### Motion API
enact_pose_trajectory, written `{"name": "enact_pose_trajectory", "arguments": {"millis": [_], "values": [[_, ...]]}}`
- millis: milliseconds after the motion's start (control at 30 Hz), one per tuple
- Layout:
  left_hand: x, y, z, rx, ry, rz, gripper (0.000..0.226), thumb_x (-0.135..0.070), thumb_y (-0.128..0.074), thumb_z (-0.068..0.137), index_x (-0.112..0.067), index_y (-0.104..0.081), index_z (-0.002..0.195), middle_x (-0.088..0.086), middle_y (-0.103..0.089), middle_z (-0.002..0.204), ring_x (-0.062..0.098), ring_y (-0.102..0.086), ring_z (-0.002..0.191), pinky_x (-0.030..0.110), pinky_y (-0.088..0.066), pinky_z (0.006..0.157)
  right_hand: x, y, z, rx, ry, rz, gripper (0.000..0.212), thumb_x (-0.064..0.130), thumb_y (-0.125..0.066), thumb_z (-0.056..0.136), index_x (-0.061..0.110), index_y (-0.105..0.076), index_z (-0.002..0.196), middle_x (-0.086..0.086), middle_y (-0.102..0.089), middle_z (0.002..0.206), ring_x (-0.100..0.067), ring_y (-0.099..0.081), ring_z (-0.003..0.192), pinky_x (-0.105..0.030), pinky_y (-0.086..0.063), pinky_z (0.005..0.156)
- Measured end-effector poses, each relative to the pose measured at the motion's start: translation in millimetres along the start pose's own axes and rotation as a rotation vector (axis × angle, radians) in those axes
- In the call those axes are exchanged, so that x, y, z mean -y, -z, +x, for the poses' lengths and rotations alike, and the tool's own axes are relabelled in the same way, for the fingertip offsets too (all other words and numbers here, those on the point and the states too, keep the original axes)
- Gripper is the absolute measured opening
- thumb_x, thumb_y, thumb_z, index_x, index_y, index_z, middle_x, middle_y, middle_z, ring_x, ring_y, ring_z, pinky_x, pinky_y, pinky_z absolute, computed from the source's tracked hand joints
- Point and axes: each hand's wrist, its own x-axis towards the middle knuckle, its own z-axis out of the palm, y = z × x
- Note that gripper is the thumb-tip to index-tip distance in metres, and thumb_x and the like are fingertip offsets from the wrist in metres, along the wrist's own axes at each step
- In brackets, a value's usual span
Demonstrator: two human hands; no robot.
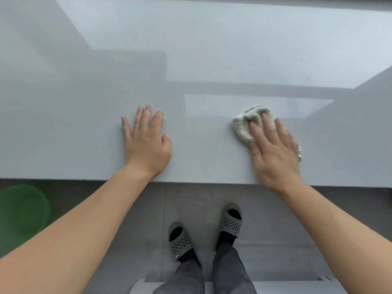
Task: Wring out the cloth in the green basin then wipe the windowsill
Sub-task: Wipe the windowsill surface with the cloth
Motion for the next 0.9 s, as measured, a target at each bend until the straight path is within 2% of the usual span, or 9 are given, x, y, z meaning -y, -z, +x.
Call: {"name": "enact_pose_trajectory", "arguments": {"millis": [100,233,300,400,500,533,667,733,900], "values": [[-33,-8,13,-0.045,-0.101,-0.119,0.059,-0.028,-0.04,0.088,-0.011,-0.041,0.145,0.014,-0.025,0.162,0.028,-0.013,0.152,0.053,0.006,0.122,18,-6,2,-0.051,-0.198,0.027,0.054,0.042,-0.022,0.105,0.037,-0.016,0.158,0.008,0.002,0.168,-0.023,0.007,0.154,-0.043,0.004,0.122],[-79,-28,47,0.008,-0.11,-0.126,0.061,-0.036,-0.038,0.092,-0.017,-0.034,0.15,0.01,-0.017,0.165,0.026,-0.005,0.153,0.051,0.008,0.121,10,-12,-33,0.008,0.303,-0.077,0.054,0.043,-0.027,0.103,0.037,-0.021,0.157,0.006,-0.008,0.168,-0.026,-0.002,0.155,-0.044,-0.004,0.123],[-86,-37,56,0.032,-0.046,-0.003,0.063,-0.042,-0.034,0.096,-0.02,-0.024,0.155,0.01,-0.006,0.167,0.025,0.004,0.153,0.052,0.01,0.121,-34,-2,-15,0.023,0.378,-0.086,0.054,0.047,-0.026,0.102,0.039,-0.025,0.155,0.007,-0.012,0.167,-0.024,-0.007,0.154,-0.044,-0.007,0.123],[-89,-44,56,0.047,-0.016,0.132,0.065,-0.048,-0.027,0.098,-0.025,-0.014,0.157,0.01,0.003,0.167,0.026,0.011,0.153,0.052,0.01,0.121,-84,19,33,-0.031,0.038,-0.02,0.056,0.051,-0.02,0.101,0.041,-0.02,0.156,0.009,-0.005,0.168,-0.024,-0.004,0.154,-0.044,-0.004,0.123],[-91,-44,55,0.039,-0.007,0.161,0.067,-0.05,-0.022,0.095,-0.027,-0.015,0.157,0.009,0.002,0.167,0.025,0.01,0.153,0.053,0.008,0.121,-61,24,67,-0.09,-0.303,0.072,0.054,0.045,-0.021,0.105,0.038,-0.015,0.157,0.009,0.0,0.168,-0.023,0.005,0.154,-0.046,0.002,0.122],[-92,-44,56,0.039,-0.005,0.167,0.067,-0.05,-0.022,0.094,-0.027,-0.016,0.156,0.009,0.001,0.167,0.025,0.01,0.153,0.053,0.007,0.121,-44,20,68,-0.082,-0.275,0.051,0.054,0.043,-0.022,0.105,0.038,-0.013,0.158,0.008,0.002,0.168,-0.023,0.008,0.154,-0.046,0.004,0.122],[-93,-43,55,0.042,-0.004,0.171,0.067,-0.05,-0.021,0.094,-0.027,-0.015,0.156,0.008,0.003,0.167,0.023,0.011,0.153,0.051,0.008,0.121,-27,11,50,0.009,0.217,-0.058,0.054,0.045,-0.02,0.103,0.039,-0.016,0.157,0.009,-0.004,0.168,-0.024,0.004,0.154,-0.043,0.004,0.122],[-94,-42,56,0.062,0.005,0.181,0.067,-0.05,-0.02,0.095,-0.028,-0.011,0.157,0.006,0.006,0.167,0.021,0.014,0.152,0.051,0.009,0.121,-54,23,78,0.012,0.28,-0.052,0.053,0.047,-0.021,0.103,0.042,-0.02,0.156,0.012,-0.006,0.167,-0.021,0.001,0.154,-0.039,0.004,0.122],[-97,-42,56,0.088,0.028,0.216,0.067,-0.051,-0.016,0.095,-0.03,-0.005,0.158,0.004,0.012,0.167,0.019,0.018,0.151,0.051,0.009,0.121,-56,39,160,-0.08,-0.233,0.082,0.055,0.043,-0.022,0.103,0.038,-0.016,0.157,0.01,0.001,0.168,-0.024,0.007,0.154,-0.047,0.003,0.122]]}}
